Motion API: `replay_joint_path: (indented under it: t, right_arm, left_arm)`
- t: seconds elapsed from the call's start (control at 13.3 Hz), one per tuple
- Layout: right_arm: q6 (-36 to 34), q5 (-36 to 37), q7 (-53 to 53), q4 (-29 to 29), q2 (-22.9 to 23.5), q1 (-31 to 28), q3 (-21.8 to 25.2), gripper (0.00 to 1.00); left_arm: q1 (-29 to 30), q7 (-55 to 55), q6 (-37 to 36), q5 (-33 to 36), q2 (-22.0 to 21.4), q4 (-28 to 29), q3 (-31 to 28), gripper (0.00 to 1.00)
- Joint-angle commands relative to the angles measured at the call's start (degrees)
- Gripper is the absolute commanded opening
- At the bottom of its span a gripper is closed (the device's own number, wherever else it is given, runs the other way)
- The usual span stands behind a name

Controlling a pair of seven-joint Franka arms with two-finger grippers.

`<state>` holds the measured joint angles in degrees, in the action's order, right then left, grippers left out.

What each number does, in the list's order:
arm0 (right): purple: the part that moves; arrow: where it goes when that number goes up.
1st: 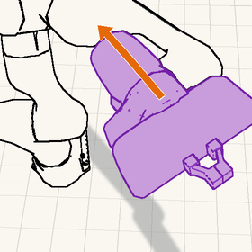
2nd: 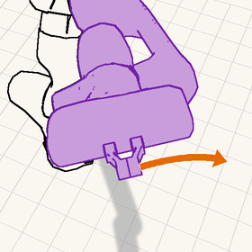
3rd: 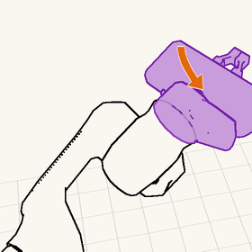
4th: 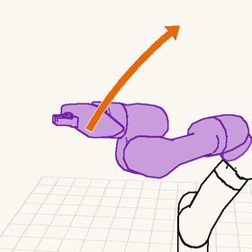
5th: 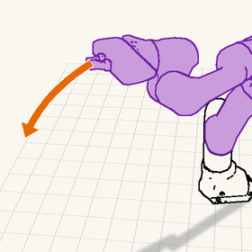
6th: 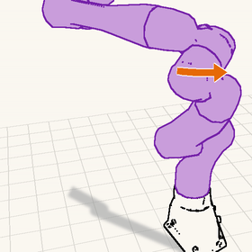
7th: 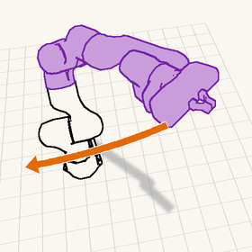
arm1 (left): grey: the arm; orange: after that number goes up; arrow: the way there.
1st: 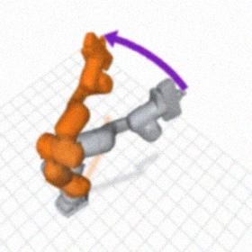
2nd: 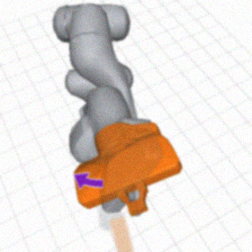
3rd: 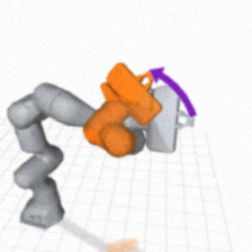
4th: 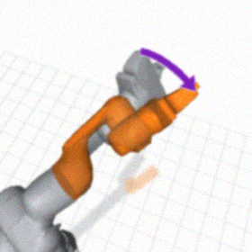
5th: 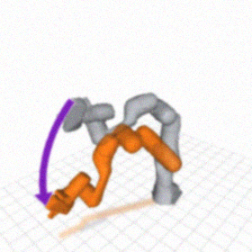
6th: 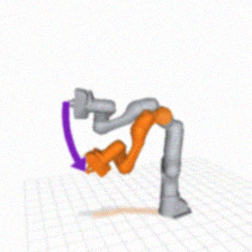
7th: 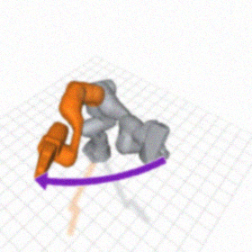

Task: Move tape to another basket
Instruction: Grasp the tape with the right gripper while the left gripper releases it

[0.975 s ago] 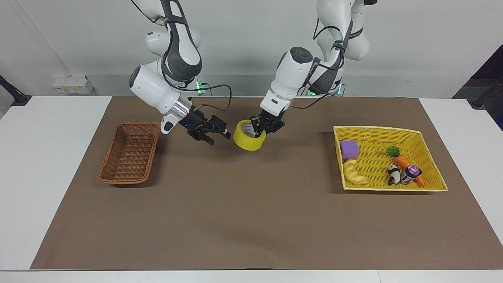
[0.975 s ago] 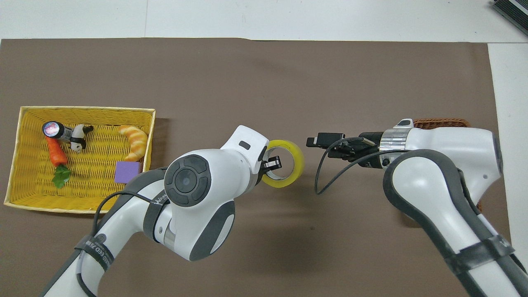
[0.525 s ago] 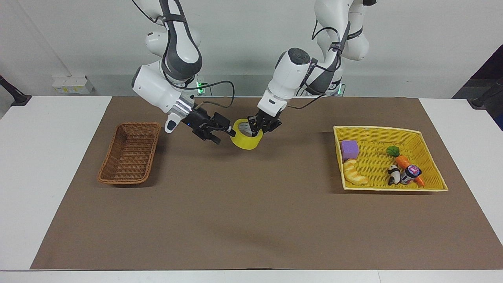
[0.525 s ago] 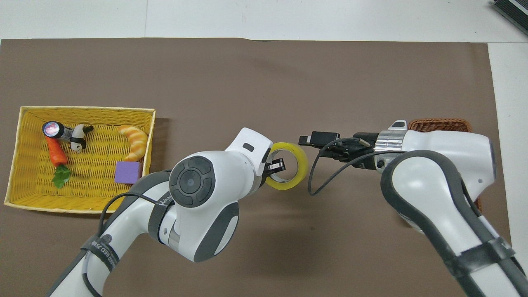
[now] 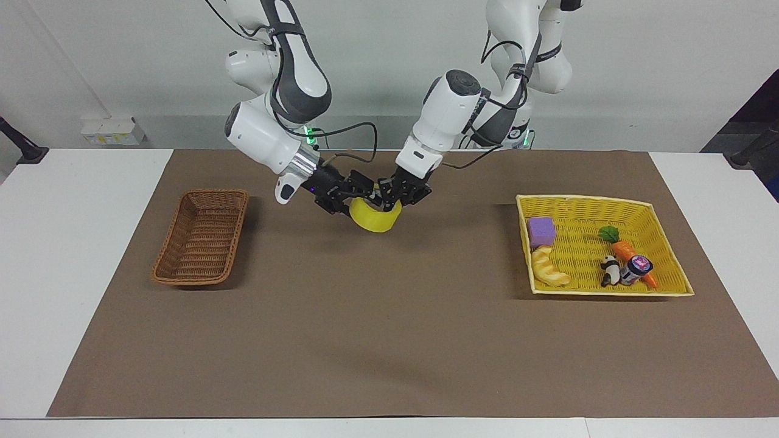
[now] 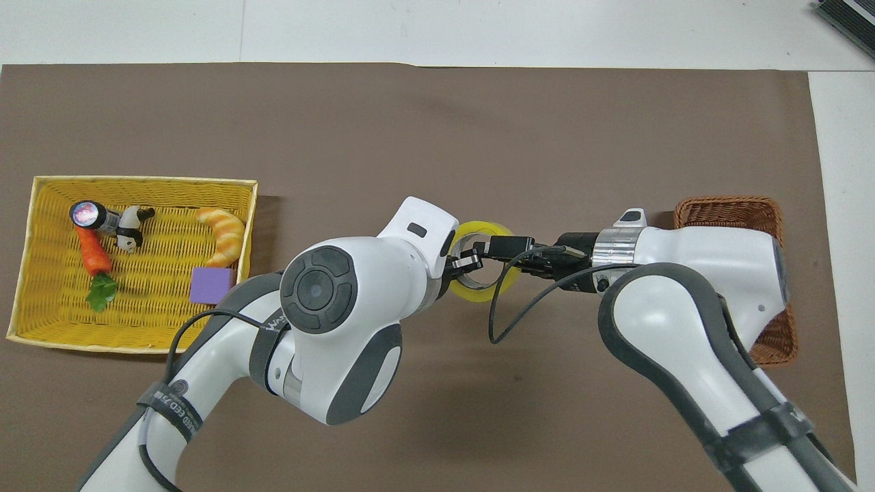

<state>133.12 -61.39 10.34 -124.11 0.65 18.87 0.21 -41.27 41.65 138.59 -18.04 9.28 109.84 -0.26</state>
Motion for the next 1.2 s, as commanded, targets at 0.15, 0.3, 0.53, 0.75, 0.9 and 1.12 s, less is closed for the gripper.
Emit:
replay_joint_path:
  t: [0.15, 0.3, 0.53, 0.75, 0.9, 1.12]
  right_arm:
    - [0.92, 0.57, 1.44, -0.34, -0.13, 0.11, 0.05, 0.0]
    - [0.83, 1.44, 1.09, -0.25, 0.14, 0.11, 0.05, 0.0]
    - [0.83, 2.15, 1.0, -0.17, 0.14, 0.11, 0.05, 0.0]
    - [0.83, 2.15, 1.0, 0.01, 0.22, 0.11, 0.05, 0.0]
    - [0.83, 2.24, 0.92, 0.01, 0.22, 0.11, 0.05, 0.0]
    - [0.74, 2.59, 0.91, -0.08, 0.22, -0.06, 0.14, 0.0]
  left_arm:
    - [-0.48, -0.07, 0.28, -1.21, 0.83, -1.74, -0.79, 0.0]
    - [-0.31, -0.25, 0.19, -1.12, 0.83, -1.74, -0.79, 0.0]
    - [-0.3, -0.43, 0.19, -0.86, 0.83, -1.74, -0.88, 0.17]
    - [-0.3, -0.52, -0.07, 0.02, 0.83, -1.91, -1.05, 0.72]
    - [-0.13, -0.52, -0.68, 0.19, 0.74, -1.83, -1.14, 0.92]
    - [1.53, -2.09, -0.95, 0.72, 0.04, -1.74, -1.32, 1.0]
